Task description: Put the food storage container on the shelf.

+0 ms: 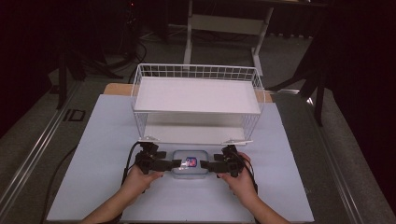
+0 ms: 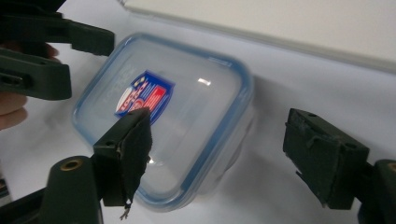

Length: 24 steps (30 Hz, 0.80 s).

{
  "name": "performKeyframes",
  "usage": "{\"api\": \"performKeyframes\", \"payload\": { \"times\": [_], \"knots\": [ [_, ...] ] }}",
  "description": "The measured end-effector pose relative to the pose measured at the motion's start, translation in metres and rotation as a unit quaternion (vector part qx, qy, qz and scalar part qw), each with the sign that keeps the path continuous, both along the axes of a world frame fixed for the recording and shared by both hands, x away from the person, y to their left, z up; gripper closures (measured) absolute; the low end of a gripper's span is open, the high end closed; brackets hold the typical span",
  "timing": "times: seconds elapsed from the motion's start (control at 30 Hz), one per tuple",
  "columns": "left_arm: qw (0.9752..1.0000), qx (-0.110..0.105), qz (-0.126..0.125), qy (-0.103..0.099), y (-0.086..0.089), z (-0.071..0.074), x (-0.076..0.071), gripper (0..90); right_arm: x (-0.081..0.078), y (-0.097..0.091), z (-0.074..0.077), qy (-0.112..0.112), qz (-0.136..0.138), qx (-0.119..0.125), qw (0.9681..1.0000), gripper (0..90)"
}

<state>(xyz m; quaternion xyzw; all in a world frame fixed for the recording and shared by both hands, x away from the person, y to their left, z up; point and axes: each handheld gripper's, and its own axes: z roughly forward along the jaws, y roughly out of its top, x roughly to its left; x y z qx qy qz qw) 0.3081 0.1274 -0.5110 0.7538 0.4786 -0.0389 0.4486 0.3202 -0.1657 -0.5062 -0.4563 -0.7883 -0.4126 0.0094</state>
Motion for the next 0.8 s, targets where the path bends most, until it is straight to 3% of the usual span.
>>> {"api": "performKeyframes", "payload": {
  "times": [0.23, 0.43, 0.53, 0.63, 0.8],
  "knots": [
    [0.9995, 0.007, 0.010, 0.031, -0.006, -0.009, 0.000, 21.2, -0.001, 0.005, -0.003, 0.020, 0.009, 0.002, 0.9998, 27.4],
    [0.9993, -0.004, -0.006, 0.035, -0.008, -0.010, -0.003, 29.8, -0.002, 0.007, -0.002, 0.032, 0.007, 0.006, 0.9994, 31.9],
    [0.9989, -0.009, -0.009, 0.044, -0.009, -0.011, -0.003, 32.4, -0.005, 0.009, -0.005, 0.059, 0.009, 0.016, 0.9981, 31.0],
    [0.9989, -0.007, -0.011, 0.046, -0.009, -0.010, -0.004, 32.8, -0.008, 0.010, -0.004, 0.059, 0.005, 0.012, 0.9982, 33.0],
    [0.9995, 0.001, -0.005, 0.032, -0.010, -0.008, -0.010, 34.1, -0.012, 0.005, -0.002, 0.076, -0.005, 0.022, 0.9968, 42.4]
  ]
}}
